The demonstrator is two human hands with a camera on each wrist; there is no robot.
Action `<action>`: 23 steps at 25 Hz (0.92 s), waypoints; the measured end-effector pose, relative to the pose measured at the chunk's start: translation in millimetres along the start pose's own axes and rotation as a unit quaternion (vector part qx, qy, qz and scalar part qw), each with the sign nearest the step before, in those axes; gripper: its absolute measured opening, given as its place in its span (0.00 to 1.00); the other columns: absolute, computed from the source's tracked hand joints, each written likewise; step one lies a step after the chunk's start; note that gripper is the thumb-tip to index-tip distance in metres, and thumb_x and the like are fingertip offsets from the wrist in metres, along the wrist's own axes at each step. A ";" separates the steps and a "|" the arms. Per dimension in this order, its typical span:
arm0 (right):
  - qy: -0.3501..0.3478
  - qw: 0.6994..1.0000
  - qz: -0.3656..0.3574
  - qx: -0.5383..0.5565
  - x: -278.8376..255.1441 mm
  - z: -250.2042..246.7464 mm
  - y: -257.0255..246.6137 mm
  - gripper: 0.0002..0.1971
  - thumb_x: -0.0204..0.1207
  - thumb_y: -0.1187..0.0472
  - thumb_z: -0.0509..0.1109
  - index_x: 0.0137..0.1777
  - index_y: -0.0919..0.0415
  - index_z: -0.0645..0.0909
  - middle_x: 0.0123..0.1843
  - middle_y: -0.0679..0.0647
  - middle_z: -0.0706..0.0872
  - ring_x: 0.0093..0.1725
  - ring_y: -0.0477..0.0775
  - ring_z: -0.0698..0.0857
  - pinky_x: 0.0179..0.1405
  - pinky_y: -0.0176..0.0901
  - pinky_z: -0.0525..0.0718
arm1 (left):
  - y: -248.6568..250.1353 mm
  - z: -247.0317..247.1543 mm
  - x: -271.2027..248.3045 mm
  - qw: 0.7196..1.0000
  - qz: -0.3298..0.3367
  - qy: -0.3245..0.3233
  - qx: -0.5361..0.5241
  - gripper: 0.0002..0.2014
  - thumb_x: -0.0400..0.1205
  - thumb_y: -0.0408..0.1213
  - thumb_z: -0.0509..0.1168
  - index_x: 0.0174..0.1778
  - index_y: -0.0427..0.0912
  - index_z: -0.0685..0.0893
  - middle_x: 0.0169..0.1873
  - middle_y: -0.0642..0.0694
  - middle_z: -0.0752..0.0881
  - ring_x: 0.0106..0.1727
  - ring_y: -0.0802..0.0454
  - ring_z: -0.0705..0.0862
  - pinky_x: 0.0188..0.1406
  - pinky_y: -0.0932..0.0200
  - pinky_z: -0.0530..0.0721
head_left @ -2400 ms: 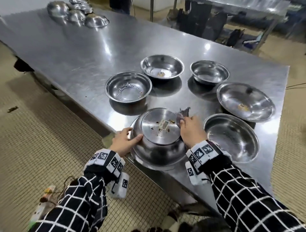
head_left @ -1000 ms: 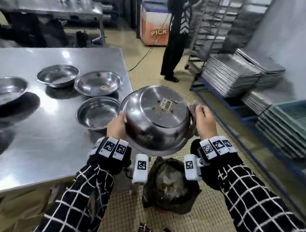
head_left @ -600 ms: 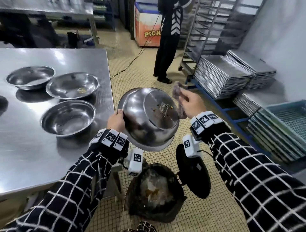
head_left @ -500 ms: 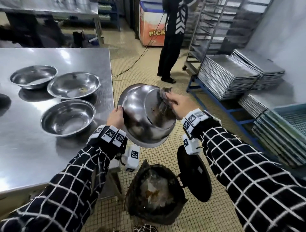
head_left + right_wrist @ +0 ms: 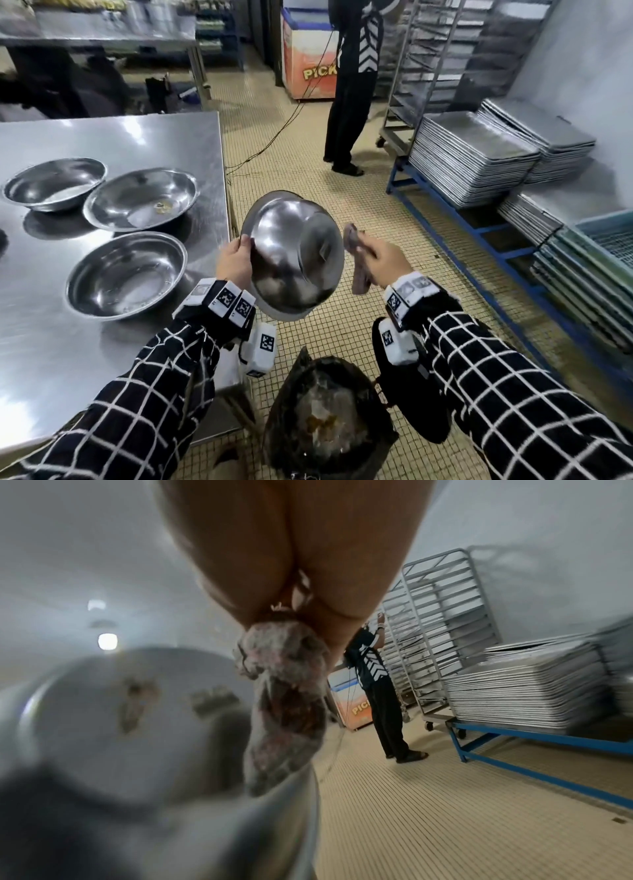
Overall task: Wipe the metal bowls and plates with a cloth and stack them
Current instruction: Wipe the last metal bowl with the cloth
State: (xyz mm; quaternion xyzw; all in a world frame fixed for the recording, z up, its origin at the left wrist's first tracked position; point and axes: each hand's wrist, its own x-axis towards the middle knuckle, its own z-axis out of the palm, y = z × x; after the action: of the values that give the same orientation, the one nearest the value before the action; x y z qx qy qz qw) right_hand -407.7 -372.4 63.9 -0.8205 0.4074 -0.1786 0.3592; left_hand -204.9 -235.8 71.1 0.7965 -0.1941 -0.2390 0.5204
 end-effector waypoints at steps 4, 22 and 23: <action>0.041 0.994 -0.091 -0.045 33.1 0.5 -29.6 0.20 0.85 0.60 0.60 0.76 0.57 0.73 0.63 0.53 0.84 0.59 0.55 0.83 0.58 0.41 0.81 | 3.6 7.0 9.8 0.998 -0.015 -0.035 -0.049 0.13 0.89 0.45 0.52 0.59 0.46 0.80 0.39 0.51 0.80 0.47 0.50 0.81 0.46 0.67 0.79; 0.169 0.969 -0.158 0.085 -40.4 75.3 -50.2 0.23 0.85 0.49 0.53 0.80 0.45 0.62 0.76 0.52 0.73 0.74 0.46 0.73 0.74 0.45 0.72 | 13.0 25.7 -0.2 0.991 0.061 -0.001 -0.117 0.13 0.88 0.44 0.55 0.46 0.43 0.83 0.41 0.47 0.85 0.48 0.49 0.83 0.55 0.56 0.79; 0.189 0.964 -0.178 0.047 -26.7 71.4 -56.4 0.25 0.85 0.48 0.50 0.82 0.48 0.59 0.83 0.51 0.61 0.83 0.47 0.57 0.81 0.51 0.58 | 14.7 26.2 -3.7 0.989 0.069 -0.012 -0.130 0.13 0.87 0.43 0.56 0.45 0.45 0.83 0.42 0.47 0.85 0.49 0.48 0.83 0.58 0.52 0.80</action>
State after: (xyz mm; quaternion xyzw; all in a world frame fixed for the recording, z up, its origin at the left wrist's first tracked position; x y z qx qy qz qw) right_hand -351.5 -296.3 56.9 -0.8129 0.3064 -0.4109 0.2764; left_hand -224.1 -258.7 76.3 0.7035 -0.2224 -0.2353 0.6327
